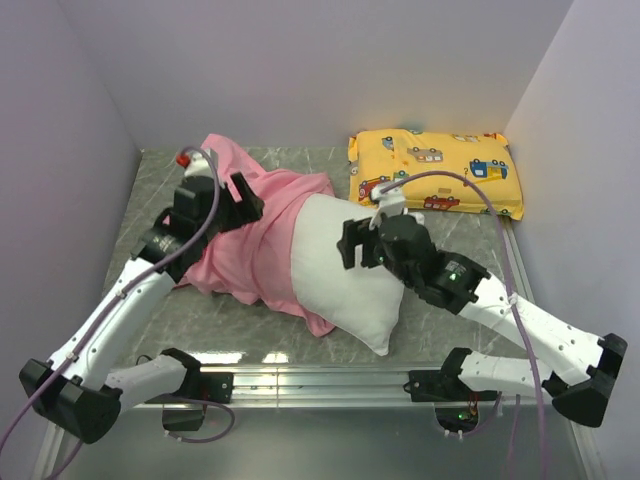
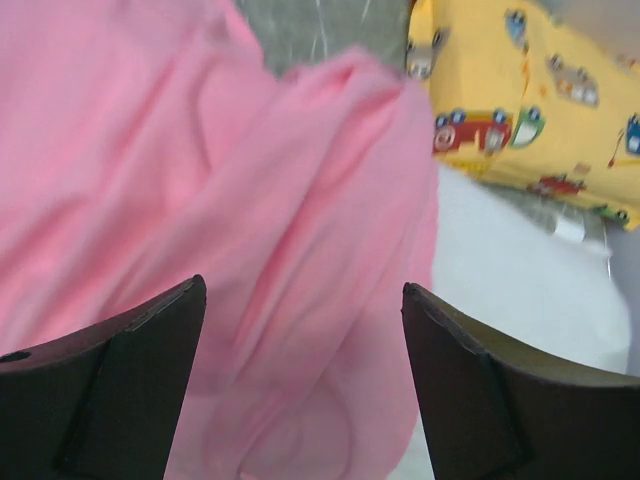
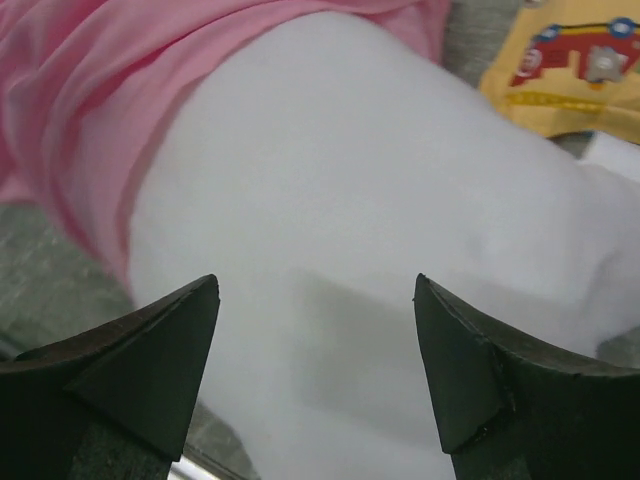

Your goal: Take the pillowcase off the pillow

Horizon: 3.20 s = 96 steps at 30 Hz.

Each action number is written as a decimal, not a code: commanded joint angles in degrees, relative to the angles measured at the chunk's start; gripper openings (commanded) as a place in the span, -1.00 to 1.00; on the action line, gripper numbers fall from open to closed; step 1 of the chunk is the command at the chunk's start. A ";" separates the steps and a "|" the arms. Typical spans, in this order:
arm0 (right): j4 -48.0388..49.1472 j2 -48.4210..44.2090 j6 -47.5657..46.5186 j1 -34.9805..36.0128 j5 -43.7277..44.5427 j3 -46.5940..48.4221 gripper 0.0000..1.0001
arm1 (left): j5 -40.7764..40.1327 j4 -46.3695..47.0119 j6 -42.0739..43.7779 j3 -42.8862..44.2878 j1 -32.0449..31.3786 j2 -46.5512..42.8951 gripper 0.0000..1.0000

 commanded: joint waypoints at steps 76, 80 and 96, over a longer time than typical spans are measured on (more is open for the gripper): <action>12.84 6.26 5.67 -5.55 -5.38 -6.21 -1.00 | -11.91 -23.54 -31.33 18.70 -5.06 -1.82 0.45; 12.66 5.12 5.59 -5.11 -5.03 -6.65 -1.00 | -13.85 -24.24 -41.52 13.07 -5.06 -3.76 0.41; 11.96 3.36 5.06 -3.18 -3.80 -7.01 -1.00 | -16.93 -24.25 -48.06 12.02 -3.83 3.35 0.26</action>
